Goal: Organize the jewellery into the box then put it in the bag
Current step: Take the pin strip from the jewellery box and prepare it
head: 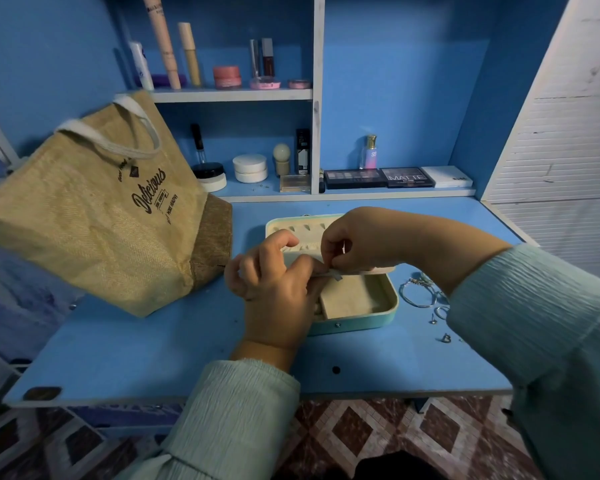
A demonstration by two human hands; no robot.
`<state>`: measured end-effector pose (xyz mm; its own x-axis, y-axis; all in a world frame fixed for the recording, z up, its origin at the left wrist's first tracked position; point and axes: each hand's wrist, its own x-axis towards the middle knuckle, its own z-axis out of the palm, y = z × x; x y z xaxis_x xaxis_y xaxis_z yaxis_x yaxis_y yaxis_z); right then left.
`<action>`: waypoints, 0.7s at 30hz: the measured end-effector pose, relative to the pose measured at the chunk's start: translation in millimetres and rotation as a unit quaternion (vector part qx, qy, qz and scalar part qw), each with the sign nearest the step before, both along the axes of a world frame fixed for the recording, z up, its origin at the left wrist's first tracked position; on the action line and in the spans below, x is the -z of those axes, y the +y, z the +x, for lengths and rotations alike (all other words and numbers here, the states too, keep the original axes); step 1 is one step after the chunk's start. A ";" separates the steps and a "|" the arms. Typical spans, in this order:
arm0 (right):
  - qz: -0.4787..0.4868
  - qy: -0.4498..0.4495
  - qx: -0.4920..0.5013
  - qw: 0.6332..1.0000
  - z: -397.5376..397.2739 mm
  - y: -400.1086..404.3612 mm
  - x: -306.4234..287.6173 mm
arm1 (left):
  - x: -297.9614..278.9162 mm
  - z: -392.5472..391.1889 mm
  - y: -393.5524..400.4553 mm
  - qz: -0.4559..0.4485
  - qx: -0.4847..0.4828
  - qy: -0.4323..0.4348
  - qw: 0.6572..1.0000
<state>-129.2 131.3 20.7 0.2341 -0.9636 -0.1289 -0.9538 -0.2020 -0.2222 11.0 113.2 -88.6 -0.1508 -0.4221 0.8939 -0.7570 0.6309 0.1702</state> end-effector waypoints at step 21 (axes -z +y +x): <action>-0.010 0.028 -0.019 0.999 2.0 0.3 -1.8 | -1.2 -0.4 2.6 0.001 -0.006 0.012 1.000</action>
